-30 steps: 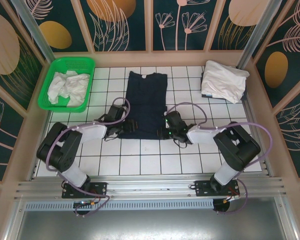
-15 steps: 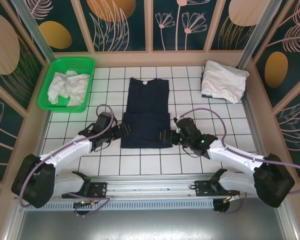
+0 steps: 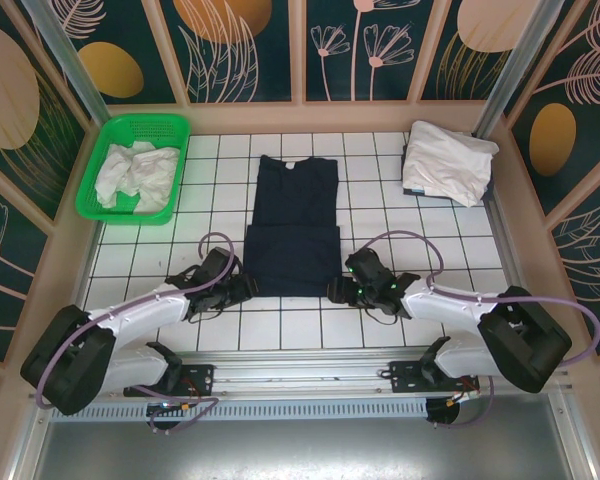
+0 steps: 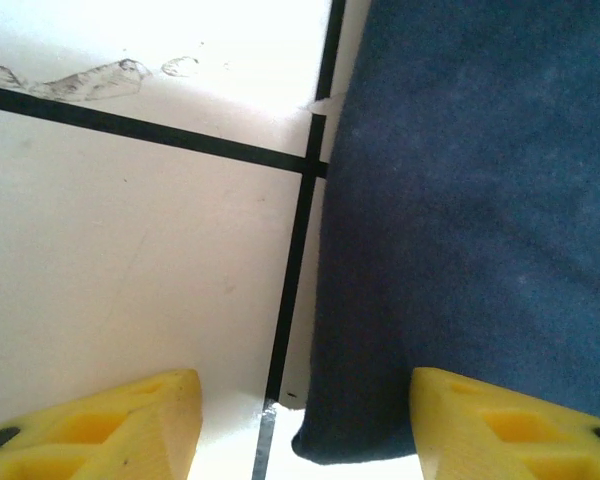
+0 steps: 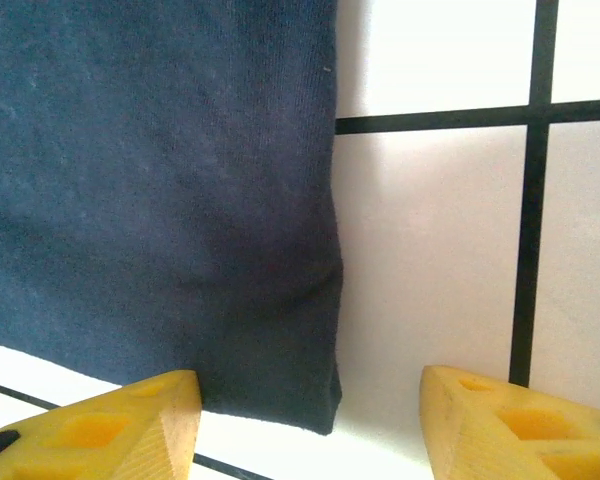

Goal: Fold and stack the t-shirts

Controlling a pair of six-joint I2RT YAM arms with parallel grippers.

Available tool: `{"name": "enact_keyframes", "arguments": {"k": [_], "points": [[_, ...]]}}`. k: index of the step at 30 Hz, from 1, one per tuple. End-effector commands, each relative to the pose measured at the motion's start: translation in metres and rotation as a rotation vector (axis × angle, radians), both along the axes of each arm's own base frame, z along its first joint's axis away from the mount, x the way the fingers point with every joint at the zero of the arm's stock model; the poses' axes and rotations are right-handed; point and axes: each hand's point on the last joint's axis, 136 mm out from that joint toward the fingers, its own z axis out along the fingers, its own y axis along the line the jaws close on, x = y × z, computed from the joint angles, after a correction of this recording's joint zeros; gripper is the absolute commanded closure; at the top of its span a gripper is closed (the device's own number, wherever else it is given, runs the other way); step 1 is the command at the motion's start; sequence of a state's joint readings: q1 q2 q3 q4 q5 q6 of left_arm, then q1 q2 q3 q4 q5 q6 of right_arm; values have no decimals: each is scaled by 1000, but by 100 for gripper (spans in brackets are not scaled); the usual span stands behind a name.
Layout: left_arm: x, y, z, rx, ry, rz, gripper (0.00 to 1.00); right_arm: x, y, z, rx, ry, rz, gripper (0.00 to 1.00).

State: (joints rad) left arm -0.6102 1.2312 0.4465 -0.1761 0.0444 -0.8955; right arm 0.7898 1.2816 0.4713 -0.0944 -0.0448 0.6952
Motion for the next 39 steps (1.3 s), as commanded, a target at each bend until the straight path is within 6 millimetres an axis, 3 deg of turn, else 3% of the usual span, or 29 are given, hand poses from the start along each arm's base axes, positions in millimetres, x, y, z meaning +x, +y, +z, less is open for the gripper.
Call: {"name": "enact_keyframes", "arguments": {"k": [1, 7, 20, 24, 29, 35, 39], "points": [[4, -29, 7, -98, -13, -62, 49, 2, 17, 3, 38, -3, 11, 45], [16, -39, 14, -116, -41, -83, 60, 13, 26, 8, 23, -21, 24, 57], [23, -48, 26, -135, -70, -118, 72, 23, 40, 14, 11, -33, 34, 61], [20, -47, 27, -136, -74, -122, 84, 23, 32, 11, -33, -28, 17, 76], [20, -44, 45, -140, -112, -127, 100, 27, 17, 40, -44, -92, -36, 99], [16, -52, 80, -195, -167, -185, 100, 16, 19, 75, 39, -130, -39, 100], [19, -53, 118, -228, -248, -195, 100, 14, 17, 107, 62, -177, -48, 100]]}}
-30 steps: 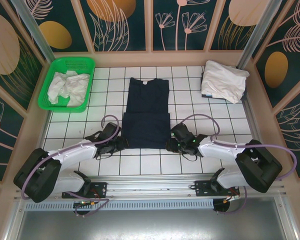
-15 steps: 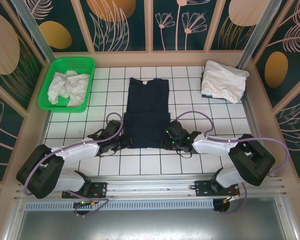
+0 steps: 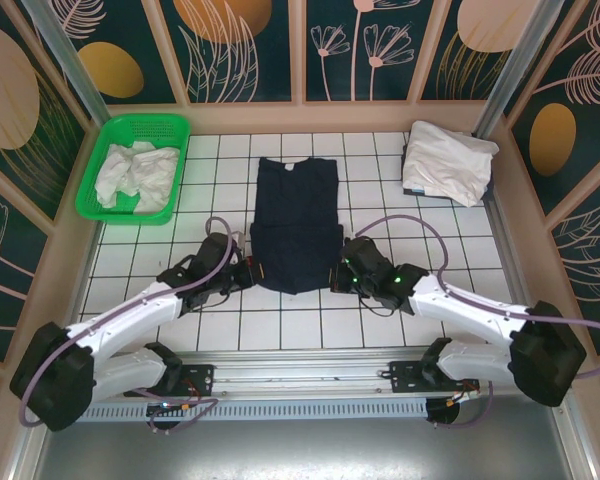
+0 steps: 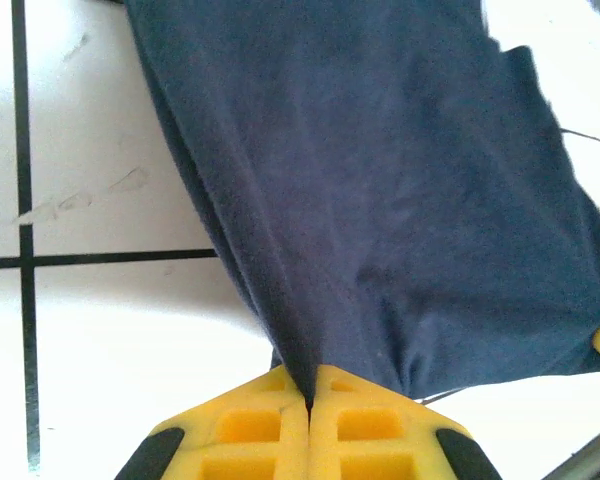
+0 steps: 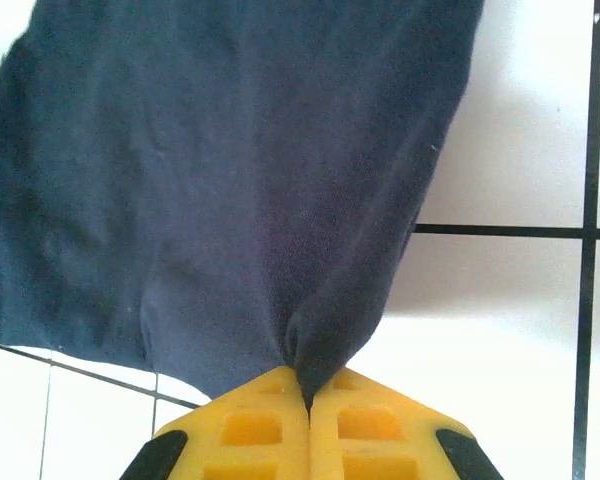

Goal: Fold and stack the t-shirts

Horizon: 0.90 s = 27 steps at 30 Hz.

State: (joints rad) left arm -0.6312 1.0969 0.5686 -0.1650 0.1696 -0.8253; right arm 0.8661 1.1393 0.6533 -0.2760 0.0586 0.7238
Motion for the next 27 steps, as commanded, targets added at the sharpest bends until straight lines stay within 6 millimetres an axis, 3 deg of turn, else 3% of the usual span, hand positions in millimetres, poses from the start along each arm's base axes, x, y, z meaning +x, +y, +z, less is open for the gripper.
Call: {"name": "enact_keyframes", "arguments": {"k": [1, 8, 11, 13, 18, 19, 27], "points": [[1, -5, 41, -30, -78, -37, 100, 2, -5, 37, 18, -54, -42, 100], [30, -12, 115, -36, -247, -21, 100, 28, -3, 138, 90, -277, -34, 100], [51, -14, 136, 11, -301, 5, 100, 53, -7, 163, 88, -327, -44, 100], [67, -13, 142, 53, -319, 30, 100, 71, -9, 167, 99, -334, -44, 100], [107, -12, 130, 79, -289, 60, 100, 113, -18, 160, 133, -306, -63, 100], [115, -11, 127, 69, -279, 64, 100, 116, -13, 155, 146, -292, -44, 100], [154, 1, 103, 123, -228, 97, 100, 157, -23, 116, 165, -193, -56, 100]]}}
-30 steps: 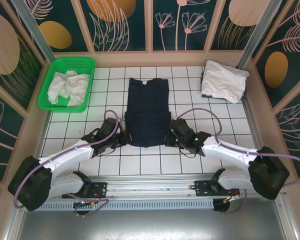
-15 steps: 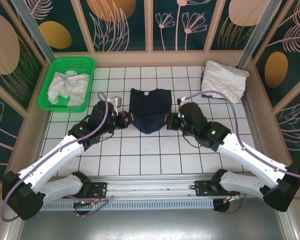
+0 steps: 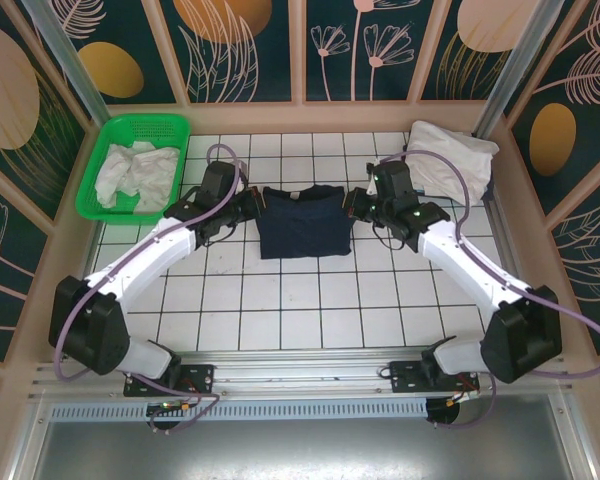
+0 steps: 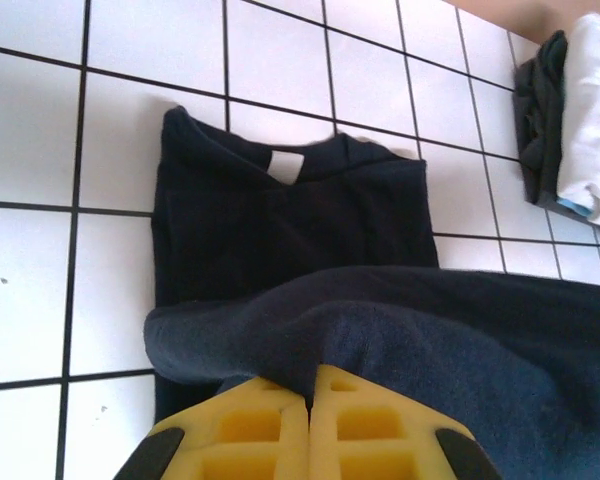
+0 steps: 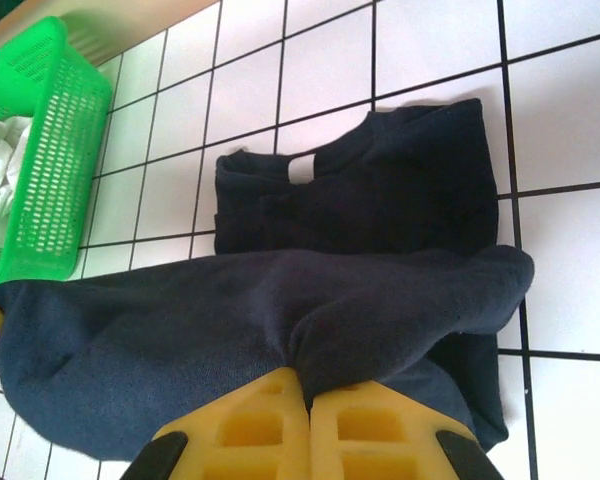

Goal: Fold and stack the t-shirts

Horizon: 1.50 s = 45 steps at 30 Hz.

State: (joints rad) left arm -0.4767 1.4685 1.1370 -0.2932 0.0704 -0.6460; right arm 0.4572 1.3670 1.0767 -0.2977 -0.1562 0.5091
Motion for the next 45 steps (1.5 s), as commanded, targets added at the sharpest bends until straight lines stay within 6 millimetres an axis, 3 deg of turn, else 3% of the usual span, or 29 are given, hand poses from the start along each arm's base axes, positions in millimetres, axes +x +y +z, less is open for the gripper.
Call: {"name": "enact_keyframes", "arguments": {"k": [1, 3, 9, 16, 20, 23, 26, 32, 38, 45], "points": [[17, 1, 13, 20, -37, -8, 100, 17, 7, 13, 49, -37, 51, 100], [17, -2, 14, 21, -30, -27, 100, 15, 9, 9, 48, -21, 58, 100], [-1, 3, 18, -6, -40, -41, 100, -14, 8, 13, 89, -9, 64, 100], [-40, 3, 18, -79, -21, -105, 100, -55, 8, 7, 91, 17, 62, 100], [-62, 13, 6, -102, 12, -84, 100, -73, 6, 7, 122, 27, 55, 100], [-66, 13, -2, -122, 19, -79, 100, -80, 6, 1, 119, 40, 46, 100], [-51, 13, -17, -63, 37, -67, 100, -68, 5, -7, 102, 46, 42, 100], [4, -3, -30, 48, 57, -73, 100, -8, -7, -24, 80, 68, 17, 100], [54, -5, -53, 141, 103, -39, 100, 46, 3, -48, 125, 126, 84, 100], [102, 9, -75, 166, 151, -5, 100, 99, -4, -77, 123, 170, 74, 96]]}}
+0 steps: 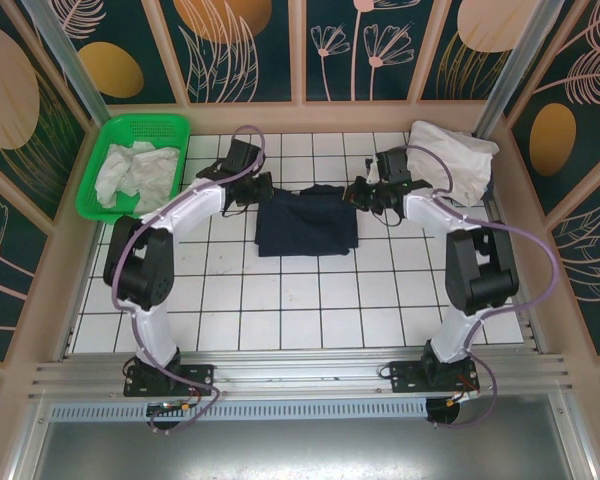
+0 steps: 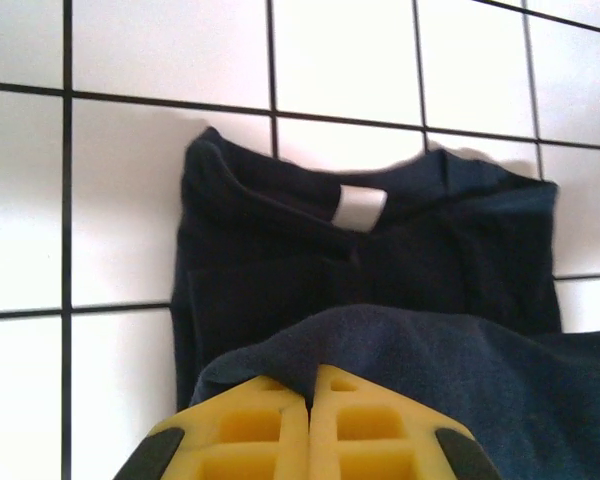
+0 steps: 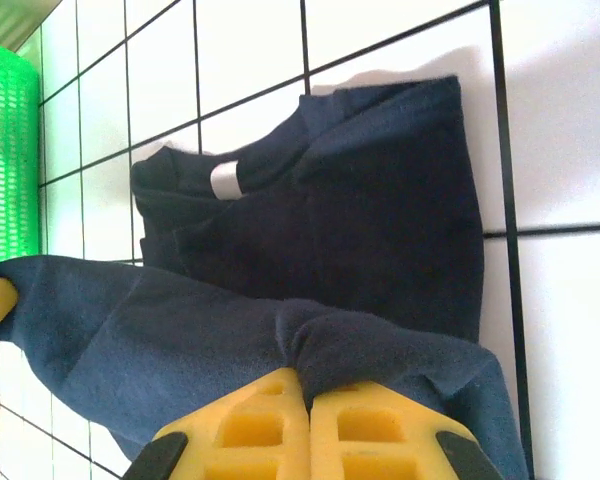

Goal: Fold and stack the t-shirts

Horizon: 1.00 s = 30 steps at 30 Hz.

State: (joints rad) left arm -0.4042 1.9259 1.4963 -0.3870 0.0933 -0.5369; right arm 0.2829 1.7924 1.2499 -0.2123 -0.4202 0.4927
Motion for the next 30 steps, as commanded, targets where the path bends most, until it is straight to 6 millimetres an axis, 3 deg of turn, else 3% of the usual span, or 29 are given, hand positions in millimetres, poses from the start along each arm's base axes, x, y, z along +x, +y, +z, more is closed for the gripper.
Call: {"name": "enact_keyframes", "arguments": {"k": [1, 6, 8, 9, 11, 12, 14, 17, 21, 25, 30], "points": [[21, 18, -6, 26, 14, 17, 100, 26, -1, 3, 23, -37, 35, 95], [51, 20, -22, 13, 33, 16, 81, 61, -14, -24, 1, 0, 12, 82], [60, 18, -23, 9, 28, 6, 79, 76, -25, -28, -8, -1, -21, 68], [65, 19, -21, 14, 25, 5, 76, 83, -29, -25, -11, -11, -33, 61], [72, 25, -17, 50, 14, 19, 63, 91, -31, -13, -20, -44, -30, 58], [74, 30, -13, 75, 7, 32, 61, 93, -33, -6, -42, -61, -38, 56], [75, 37, -3, 108, -14, 49, 60, 90, -33, 8, -86, -101, -55, 55], [66, 29, 13, 47, -58, 21, 60, 65, -2, 18, -99, -175, 7, 55], [54, -4, 21, -73, -117, -74, 59, 43, 38, -1, -72, -176, 97, 58], [66, -31, -7, -137, -66, -163, 63, 50, 50, -27, -61, -126, 132, 63], [93, -28, -47, -54, -34, -148, 66, 84, 41, -36, -116, -171, 109, 63]]}}
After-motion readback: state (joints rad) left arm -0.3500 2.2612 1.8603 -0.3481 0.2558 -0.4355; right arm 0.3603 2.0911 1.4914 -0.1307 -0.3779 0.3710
